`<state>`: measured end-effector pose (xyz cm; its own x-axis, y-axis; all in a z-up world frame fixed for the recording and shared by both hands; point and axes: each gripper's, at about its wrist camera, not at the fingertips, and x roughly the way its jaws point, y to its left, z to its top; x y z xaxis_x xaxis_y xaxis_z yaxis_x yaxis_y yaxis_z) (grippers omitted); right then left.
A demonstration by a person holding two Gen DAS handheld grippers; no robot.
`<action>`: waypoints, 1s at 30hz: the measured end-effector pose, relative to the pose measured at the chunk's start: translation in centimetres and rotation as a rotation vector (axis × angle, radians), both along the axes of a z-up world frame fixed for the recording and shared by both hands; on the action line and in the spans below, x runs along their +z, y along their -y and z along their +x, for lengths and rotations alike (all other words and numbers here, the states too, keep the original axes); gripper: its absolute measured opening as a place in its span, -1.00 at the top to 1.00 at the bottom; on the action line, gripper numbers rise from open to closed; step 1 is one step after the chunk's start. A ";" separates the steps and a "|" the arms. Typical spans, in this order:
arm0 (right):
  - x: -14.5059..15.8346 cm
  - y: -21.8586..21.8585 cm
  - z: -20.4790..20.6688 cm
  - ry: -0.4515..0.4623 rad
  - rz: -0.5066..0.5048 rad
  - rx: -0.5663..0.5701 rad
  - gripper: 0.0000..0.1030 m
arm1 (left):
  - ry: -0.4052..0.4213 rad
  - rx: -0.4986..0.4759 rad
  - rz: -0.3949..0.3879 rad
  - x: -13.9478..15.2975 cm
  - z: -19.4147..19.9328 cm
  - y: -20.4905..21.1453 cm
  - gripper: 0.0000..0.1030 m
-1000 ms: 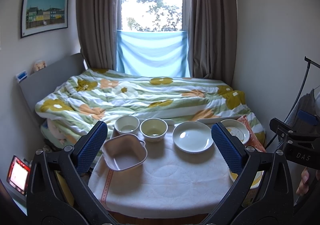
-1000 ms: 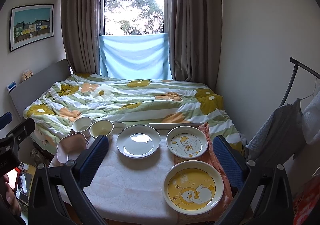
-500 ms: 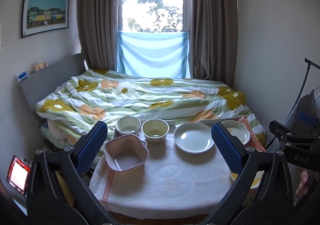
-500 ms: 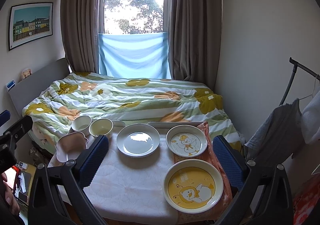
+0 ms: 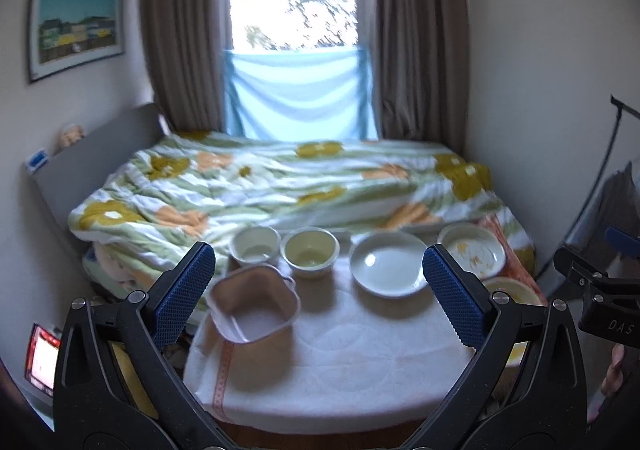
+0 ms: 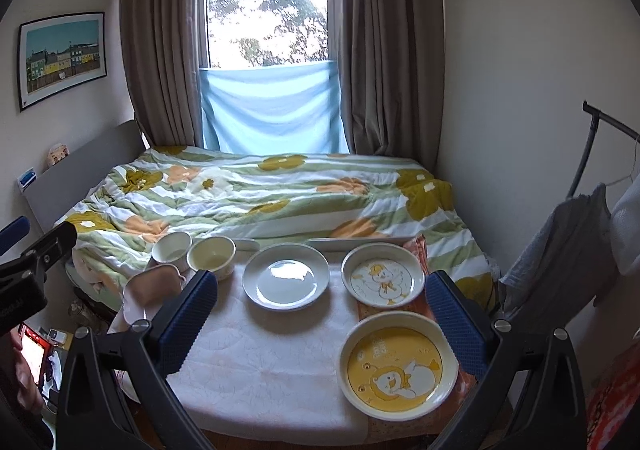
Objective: Organize plates and bowls
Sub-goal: 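Reach both grippers to the large yellow duck dish and close on its rim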
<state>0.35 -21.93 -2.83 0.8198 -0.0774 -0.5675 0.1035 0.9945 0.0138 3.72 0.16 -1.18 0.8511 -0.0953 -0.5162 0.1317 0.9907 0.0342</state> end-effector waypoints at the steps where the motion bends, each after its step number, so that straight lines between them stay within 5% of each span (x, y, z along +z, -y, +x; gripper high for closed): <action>1: -0.5 0.5 -0.1 -0.016 0.007 -0.018 -1.00 | -0.022 -0.029 -0.004 -0.5 0.5 0.3 -0.99; 15: -13.8 13.1 -1.8 -0.236 0.223 -0.196 -0.99 | -0.428 -0.413 -0.069 -14.7 8.7 11.4 -0.99; 22: -20.7 18.2 -0.3 -0.341 0.347 -0.183 -0.44 | -0.621 -0.465 -0.032 -23.9 11.7 17.4 -0.62; 30: -24.0 21.5 2.2 -0.352 0.456 -0.126 -0.16 | -0.754 -0.486 -0.017 -29.8 13.4 21.4 -0.31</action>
